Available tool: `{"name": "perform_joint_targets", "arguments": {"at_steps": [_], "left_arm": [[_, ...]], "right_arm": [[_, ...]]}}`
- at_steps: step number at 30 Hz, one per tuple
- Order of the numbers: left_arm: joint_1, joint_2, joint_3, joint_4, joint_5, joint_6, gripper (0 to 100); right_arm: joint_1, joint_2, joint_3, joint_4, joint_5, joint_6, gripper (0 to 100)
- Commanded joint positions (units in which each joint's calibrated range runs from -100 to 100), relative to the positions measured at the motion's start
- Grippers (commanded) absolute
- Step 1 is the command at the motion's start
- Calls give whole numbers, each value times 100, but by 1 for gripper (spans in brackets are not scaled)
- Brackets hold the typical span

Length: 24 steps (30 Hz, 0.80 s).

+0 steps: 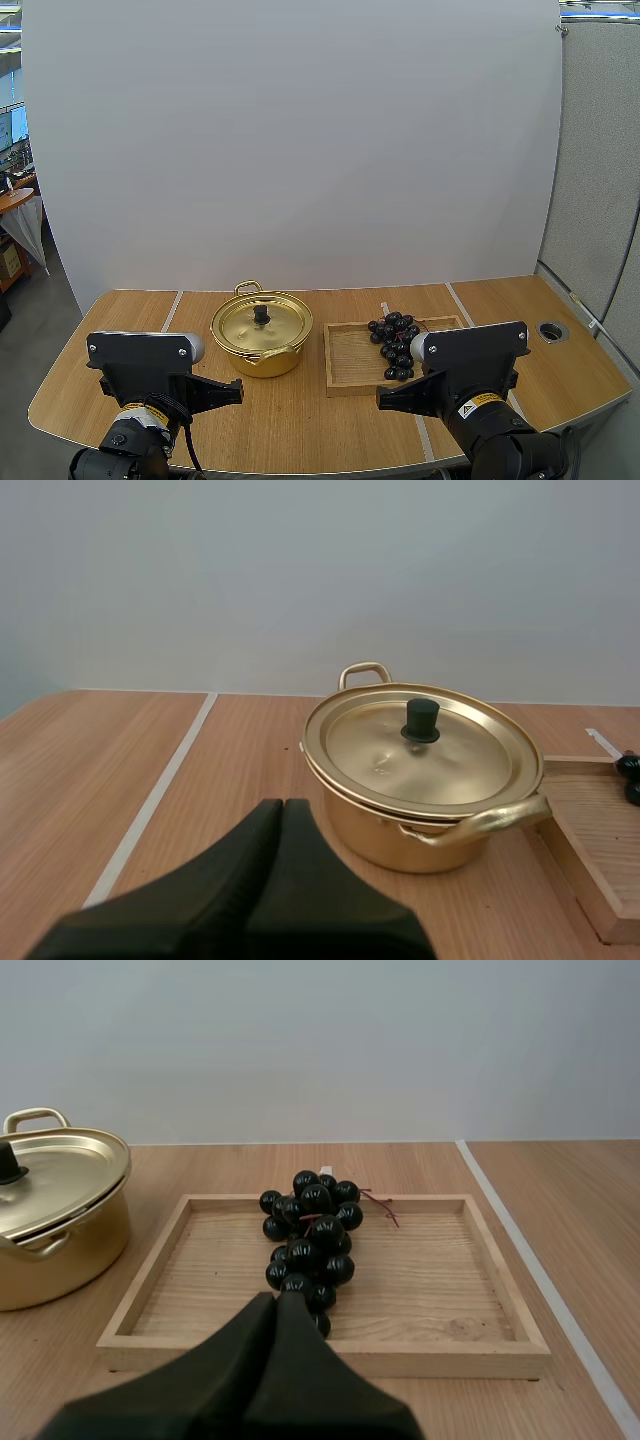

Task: Open the pot, put the pineapple inside, and close it

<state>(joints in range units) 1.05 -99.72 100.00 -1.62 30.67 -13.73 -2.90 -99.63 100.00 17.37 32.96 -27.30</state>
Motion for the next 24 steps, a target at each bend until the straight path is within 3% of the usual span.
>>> {"name": "perform_joint_targets", "arguments": {"at_steps": [1, 24], "left_arm": [[7, -28, 0, -92, -24, 37, 0], [7, -28, 0, -92, -124, 69, 0]], "right_arm": [[-25, -37, 0, -2, 18, -51, 0], [-25, -37, 0, -2, 18, -51, 0]]}}
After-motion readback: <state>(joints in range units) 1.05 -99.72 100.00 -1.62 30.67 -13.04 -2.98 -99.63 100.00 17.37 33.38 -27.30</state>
